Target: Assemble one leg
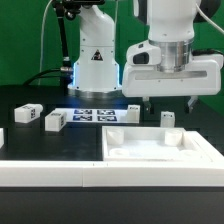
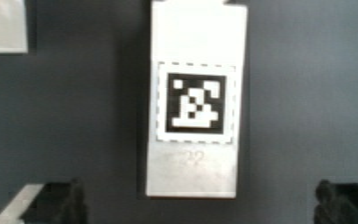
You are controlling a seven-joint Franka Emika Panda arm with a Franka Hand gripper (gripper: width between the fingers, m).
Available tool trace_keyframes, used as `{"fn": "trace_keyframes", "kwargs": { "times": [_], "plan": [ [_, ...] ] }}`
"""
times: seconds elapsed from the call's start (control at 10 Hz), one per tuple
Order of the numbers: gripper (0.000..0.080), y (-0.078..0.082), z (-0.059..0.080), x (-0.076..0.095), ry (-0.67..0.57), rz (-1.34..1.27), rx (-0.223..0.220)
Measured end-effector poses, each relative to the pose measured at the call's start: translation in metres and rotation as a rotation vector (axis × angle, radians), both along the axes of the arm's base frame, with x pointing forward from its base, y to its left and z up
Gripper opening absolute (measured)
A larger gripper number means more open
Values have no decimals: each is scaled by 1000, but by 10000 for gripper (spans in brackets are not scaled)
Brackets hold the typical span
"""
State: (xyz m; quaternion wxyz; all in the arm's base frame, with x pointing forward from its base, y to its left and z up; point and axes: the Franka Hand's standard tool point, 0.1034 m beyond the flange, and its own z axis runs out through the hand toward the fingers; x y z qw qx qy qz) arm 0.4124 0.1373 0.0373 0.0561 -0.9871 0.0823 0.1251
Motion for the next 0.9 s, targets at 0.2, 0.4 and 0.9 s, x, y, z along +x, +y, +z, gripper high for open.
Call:
{"fn": "trace_keyframes", "kwargs": {
  "times": [0.2,0.4,0.9],
  "plan": [
    [649,1,0,-4,113,12,12],
    [649,-1,-2,-4,250,9,28],
    [649,-6,-22,-19,607,2,50]
  ]
}}
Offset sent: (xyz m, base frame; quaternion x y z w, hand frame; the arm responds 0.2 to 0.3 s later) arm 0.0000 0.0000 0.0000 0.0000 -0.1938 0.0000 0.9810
